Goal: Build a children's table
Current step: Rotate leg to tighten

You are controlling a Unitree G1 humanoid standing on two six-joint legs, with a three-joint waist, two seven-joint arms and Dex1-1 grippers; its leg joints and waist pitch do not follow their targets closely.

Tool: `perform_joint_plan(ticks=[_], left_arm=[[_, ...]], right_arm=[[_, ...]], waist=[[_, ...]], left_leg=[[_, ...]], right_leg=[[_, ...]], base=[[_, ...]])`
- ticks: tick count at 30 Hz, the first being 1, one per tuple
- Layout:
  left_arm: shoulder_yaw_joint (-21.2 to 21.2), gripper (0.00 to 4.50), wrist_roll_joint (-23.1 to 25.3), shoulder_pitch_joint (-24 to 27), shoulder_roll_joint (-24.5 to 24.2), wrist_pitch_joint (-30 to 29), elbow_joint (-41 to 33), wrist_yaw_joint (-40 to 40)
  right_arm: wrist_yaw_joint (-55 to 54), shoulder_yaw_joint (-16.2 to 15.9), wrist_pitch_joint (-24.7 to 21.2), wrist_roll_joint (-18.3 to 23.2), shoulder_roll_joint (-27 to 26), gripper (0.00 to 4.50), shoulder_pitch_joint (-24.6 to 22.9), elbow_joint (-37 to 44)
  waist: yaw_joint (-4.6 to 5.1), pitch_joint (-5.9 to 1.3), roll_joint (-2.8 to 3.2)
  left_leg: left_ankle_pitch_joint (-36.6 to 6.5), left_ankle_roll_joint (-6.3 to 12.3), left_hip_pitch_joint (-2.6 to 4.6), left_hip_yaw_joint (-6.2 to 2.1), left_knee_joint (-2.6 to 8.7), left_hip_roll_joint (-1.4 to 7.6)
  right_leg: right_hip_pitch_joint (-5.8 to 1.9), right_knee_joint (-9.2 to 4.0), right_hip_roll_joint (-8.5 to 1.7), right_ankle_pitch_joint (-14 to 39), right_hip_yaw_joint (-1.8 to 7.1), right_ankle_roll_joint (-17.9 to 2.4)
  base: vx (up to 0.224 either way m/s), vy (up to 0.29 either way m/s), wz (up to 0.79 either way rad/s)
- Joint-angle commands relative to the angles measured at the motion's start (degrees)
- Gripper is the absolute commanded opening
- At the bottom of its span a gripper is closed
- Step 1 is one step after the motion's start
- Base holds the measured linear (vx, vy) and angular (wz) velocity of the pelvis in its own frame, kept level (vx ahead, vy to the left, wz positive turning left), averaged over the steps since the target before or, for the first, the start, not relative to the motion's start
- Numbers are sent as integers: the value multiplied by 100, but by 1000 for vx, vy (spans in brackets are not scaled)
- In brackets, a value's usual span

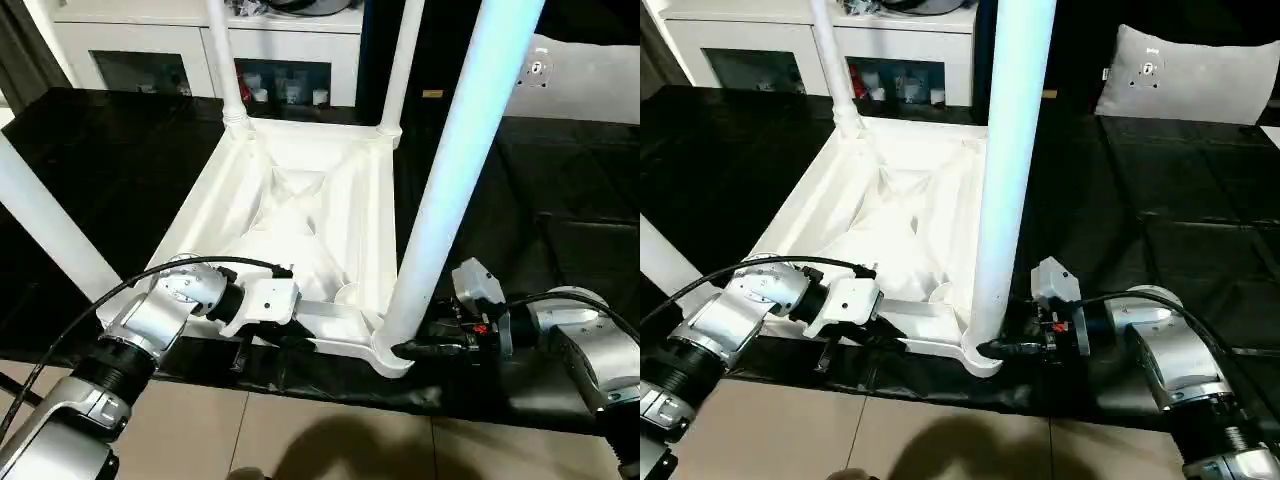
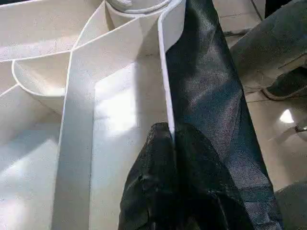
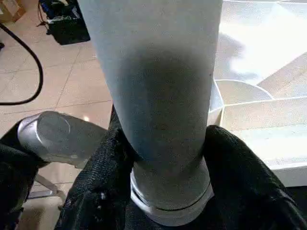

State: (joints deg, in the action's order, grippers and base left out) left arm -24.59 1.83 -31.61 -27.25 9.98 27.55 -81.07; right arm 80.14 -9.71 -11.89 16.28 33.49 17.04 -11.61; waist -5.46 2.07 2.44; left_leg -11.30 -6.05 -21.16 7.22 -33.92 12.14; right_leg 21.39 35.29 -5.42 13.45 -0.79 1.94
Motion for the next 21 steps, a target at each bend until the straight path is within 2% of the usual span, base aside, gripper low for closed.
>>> perform_joint_plan(ticks=[1,7,11,12,13,14,15,16,17,18,19,21], left_arm=[[-398,0,36,4,107,160,-9,-410],[-263,0,-79,57,179,18,23,-301],[-108,0,-244,226,305,-547,-292,-61],[-81,0,-250,325,377,-908,-507,151],[-81,0,-250,325,377,-908,-507,151],[-65,0,-236,383,459,-1148,-636,349],[-48,0,-229,424,550,-1340,-738,532],[-32,0,-209,450,665,-1520,-827,737],[-19,0,-184,458,789,-1648,-879,922],[-12,0,-125,442,985,-1775,-898,1184],[-5,0,-96,433,1060,-1834,-906,1283],[5,0,-55,410,1216,-1955,-934,1460]], right_arm=[[139,-52,-61,228,12,198,-12,122],[114,34,-156,357,-58,191,-161,242],[-205,189,-431,579,-250,191,-407,540],[-611,190,-578,501,-404,191,-512,632],[-611,190,-578,501,-404,191,-512,632],[-1010,173,-650,361,-550,191,-541,618],[-1419,157,-590,162,-713,191,-542,556],[-1838,179,-614,29,-917,190,-514,467],[-2216,222,-619,-79,-1121,190,-465,360],[-2733,301,-605,-218,-1410,190,-369,179],[-2899,337,-645,-254,-1511,190,-336,130],[-3168,363,-697,-330,-1686,190,-276,54]], waist=[[17,-377,-15],[-3,-372,-20],[-17,-365,-56],[-24,-360,-64],[-16,-356,-55],[-14,-341,-49],[18,-328,-54],[66,-282,-59],[87,-261,-63],[168,-222,-83],[222,-200,-108],[304,-205,-109]], left_leg=[[-213,585,49,194,310,-34],[-234,596,42,196,313,-32],[-226,588,41,201,322,-23],[-264,585,45,195,334,-21],[-276,561,46,196,339,-16],[-325,548,40,193,347,-24],[-442,455,37,191,373,-18],[-764,314,31,195,425,-33],[-932,230,40,199,446,-37],[-1310,-12,36,193,506,-49],[-1462,-66,36,192,518,-55],[-1660,-128,32,168,537,-64]], right_leg=[[-275,-225,-49,-1301,13,-1870],[-276,-226,-50,-1297,10,-1884],[-273,-229,-54,-1207,23,-1858],[-268,-248,-56,-1063,18,-1822],[-264,-243,-57,-1023,24,-1812],[-256,-258,-59,-909,21,-1794],[-248,-269,-71,-682,26,-1746],[-234,-336,-70,-80,20,-1640],[-227,-367,-79,271,26,-1575],[-218,-444,-99,1229,36,-1325],[-203,-470,-95,1534,43,-1235],[-204,-524,-108,2089,45,-998]], base=[[0,0,0],[0,0,0],[0,0,0],[0,0,0],[0,0,0],[0,0,0],[0,0,0],[-60,-7,-4],[-86,-8,-7],[-60,-5,-6],[-53,0,-7],[0,0,0]])
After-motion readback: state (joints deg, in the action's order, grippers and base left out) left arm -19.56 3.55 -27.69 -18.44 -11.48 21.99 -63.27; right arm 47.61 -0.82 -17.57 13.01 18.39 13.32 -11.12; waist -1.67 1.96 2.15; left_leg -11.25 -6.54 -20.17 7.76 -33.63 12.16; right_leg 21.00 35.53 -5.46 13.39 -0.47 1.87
